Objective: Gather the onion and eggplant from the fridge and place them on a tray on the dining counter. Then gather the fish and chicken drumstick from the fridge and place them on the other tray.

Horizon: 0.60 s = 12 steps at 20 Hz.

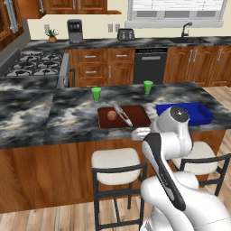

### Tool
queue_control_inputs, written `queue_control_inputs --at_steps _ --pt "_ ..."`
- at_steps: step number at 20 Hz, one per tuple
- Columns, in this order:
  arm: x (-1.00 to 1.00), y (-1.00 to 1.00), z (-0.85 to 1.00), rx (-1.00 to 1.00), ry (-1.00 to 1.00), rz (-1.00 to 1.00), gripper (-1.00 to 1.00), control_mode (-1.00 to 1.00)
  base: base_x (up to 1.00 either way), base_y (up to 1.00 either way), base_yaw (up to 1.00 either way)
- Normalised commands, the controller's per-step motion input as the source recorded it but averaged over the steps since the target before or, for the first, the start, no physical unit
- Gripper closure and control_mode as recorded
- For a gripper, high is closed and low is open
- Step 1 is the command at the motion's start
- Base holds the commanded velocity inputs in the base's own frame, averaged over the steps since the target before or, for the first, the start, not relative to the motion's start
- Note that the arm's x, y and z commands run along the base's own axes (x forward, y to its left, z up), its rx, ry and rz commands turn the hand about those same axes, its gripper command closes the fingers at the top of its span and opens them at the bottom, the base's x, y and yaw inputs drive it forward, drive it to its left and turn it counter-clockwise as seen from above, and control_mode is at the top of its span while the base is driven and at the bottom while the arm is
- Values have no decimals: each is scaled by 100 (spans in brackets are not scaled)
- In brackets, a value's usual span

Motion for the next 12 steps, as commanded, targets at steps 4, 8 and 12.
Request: queue_control_inputs --at_steps 4,8,12 --pt "-21 -1 0 0 -7 0 -100 -100 0 0 0" --pt "-19 0 0 0 -7 0 -100 -100 0 0 0" --pt "-16 -1 0 0 -7 0 -100 100 -24 -5 0"
